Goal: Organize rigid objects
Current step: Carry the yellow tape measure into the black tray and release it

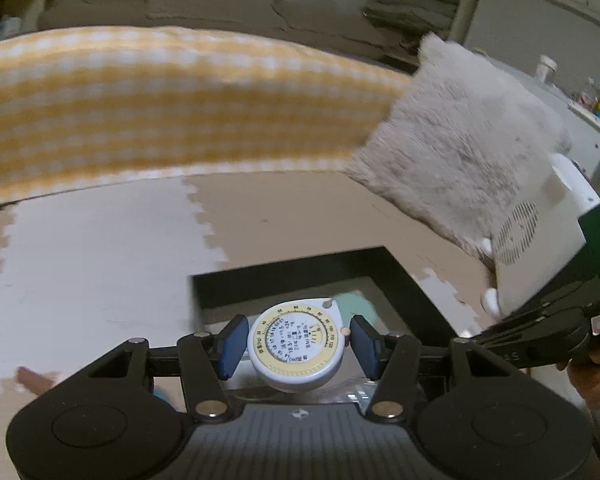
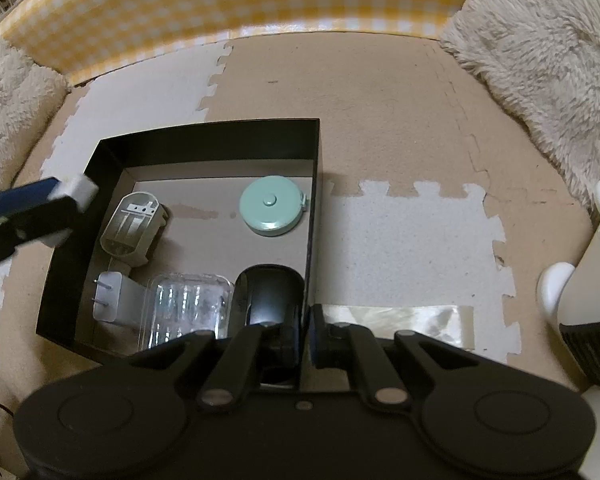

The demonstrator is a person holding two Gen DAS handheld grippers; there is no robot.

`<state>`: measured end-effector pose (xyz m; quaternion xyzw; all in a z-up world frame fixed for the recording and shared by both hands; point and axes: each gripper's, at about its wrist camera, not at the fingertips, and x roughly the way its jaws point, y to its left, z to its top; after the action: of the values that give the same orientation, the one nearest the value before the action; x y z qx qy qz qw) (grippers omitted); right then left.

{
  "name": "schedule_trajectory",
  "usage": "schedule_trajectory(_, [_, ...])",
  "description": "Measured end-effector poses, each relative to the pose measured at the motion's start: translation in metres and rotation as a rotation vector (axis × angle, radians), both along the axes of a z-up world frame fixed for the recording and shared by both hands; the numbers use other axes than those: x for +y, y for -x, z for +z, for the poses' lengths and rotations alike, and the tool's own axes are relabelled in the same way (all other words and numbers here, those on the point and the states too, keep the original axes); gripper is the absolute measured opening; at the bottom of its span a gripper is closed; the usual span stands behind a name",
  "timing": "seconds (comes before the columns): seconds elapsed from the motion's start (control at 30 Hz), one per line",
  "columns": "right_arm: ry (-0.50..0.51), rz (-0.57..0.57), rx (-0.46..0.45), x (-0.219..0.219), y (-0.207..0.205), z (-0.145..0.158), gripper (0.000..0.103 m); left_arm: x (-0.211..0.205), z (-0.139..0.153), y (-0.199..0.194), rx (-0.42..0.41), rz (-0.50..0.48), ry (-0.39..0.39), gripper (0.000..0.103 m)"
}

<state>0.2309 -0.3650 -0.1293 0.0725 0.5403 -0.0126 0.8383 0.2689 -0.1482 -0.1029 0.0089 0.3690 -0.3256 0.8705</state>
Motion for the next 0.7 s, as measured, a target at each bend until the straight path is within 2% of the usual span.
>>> schedule_trajectory(0.2, [-0.001,0.004,-0.001,0.000,0.000,0.000,0.006,-0.041,-0.017,-0.011,0.126,-0.017,0.004,0.056])
schedule_trajectory(0.33, [-0.001,0.002,0.000,0.000,0.000,0.000,0.006,-0.067,-0.033,-0.019,0.179,-0.025,-0.059,0.056])
schedule_trajectory(0.5, [-0.005,0.000,0.001,-0.001,0.000,0.000,0.006,-0.092,-0.051,-0.027,0.191,-0.047,-0.196,0.056])
schedule_trajectory(0.7, [-0.001,0.000,0.005,0.000,0.000,0.000,0.006,-0.105,-0.058,-0.036,0.183,-0.049,-0.216,0.057])
